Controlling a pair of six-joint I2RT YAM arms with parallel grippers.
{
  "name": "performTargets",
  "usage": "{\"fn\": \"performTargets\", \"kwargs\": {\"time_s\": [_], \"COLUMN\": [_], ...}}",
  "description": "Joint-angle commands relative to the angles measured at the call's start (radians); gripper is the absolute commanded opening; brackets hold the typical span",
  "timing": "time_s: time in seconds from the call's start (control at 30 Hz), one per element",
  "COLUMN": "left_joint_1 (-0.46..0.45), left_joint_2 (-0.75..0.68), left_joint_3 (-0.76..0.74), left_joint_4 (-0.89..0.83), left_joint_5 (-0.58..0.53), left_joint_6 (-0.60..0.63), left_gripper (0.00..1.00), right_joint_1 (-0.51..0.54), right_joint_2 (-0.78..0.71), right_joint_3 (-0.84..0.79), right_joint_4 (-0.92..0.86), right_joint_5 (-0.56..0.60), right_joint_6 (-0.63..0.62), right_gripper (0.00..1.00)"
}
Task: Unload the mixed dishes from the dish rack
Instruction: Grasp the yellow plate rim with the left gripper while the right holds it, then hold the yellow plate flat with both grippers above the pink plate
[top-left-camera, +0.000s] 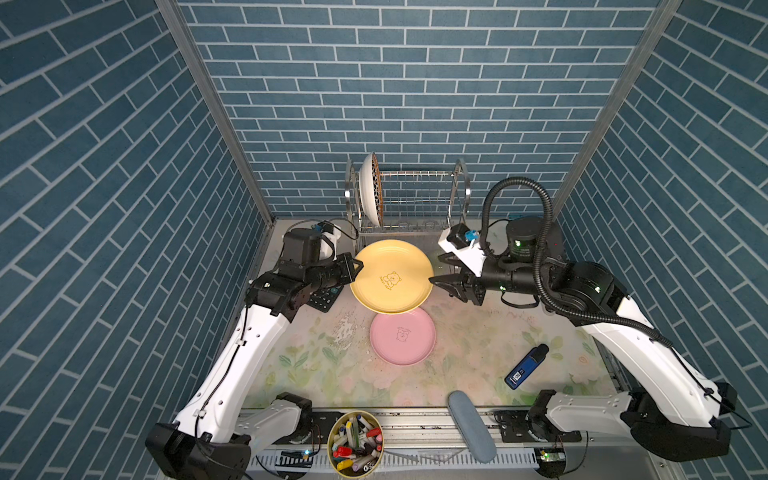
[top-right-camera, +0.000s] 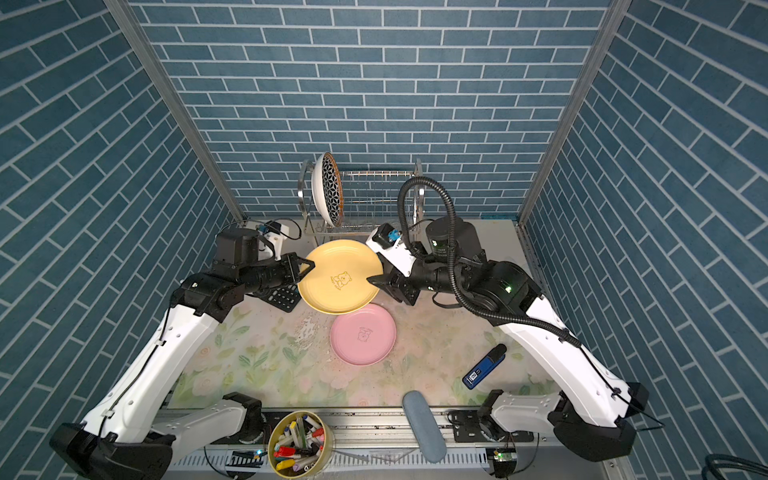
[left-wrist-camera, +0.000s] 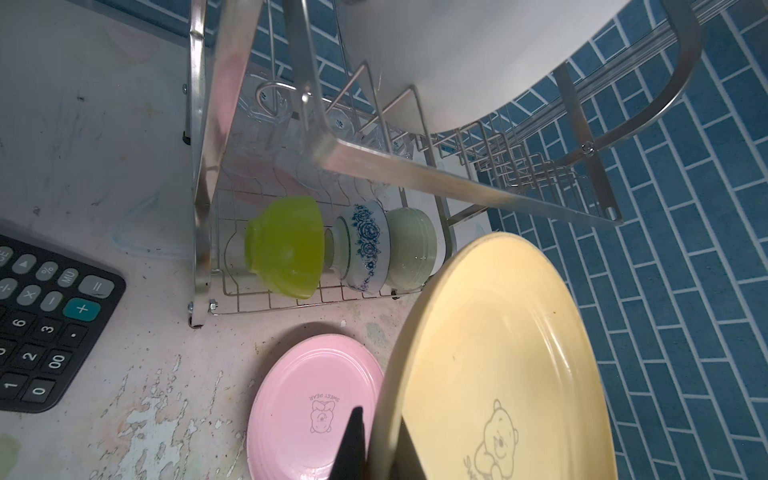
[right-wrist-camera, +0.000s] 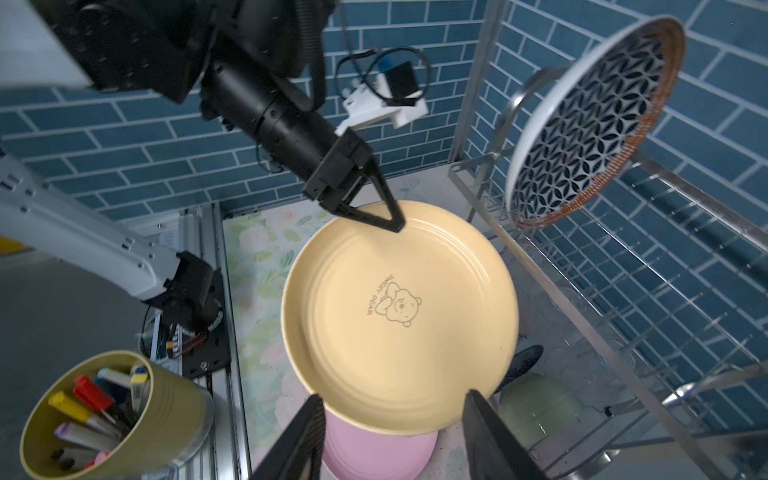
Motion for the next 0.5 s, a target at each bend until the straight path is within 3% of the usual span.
{"fn": "performTargets", "kwargs": {"time_s": [0.0, 0.2, 0.47], "left_joint_1": [0.003, 0.003, 0.003], "left_joint_2": [-0.011, -0.023, -0.054], "left_joint_3": [-0.006, -0.028, -0.055], "left_joint_4": [0.047, 0.084, 0.118], "left_joint_5": [-0.007, 0.012, 0.047], "left_joint_6": [0.012, 0.007, 0.006], "left_gripper": [0.0, 0.0, 0.0], "right_joint_1": [-0.057, -0.16, -0.229], "right_joint_2": [0.048, 0.109, 0.158], "right_joint_3": [-0.024, -0.025, -0.029], "right_joint_4": [0.009, -0.003, 0.048], "right_joint_5": [-0.014, -0.082, -0.185], "right_joint_6": [0.216, 0.34, 0.417], "right_gripper": [0.54, 0.52, 0.44]}}
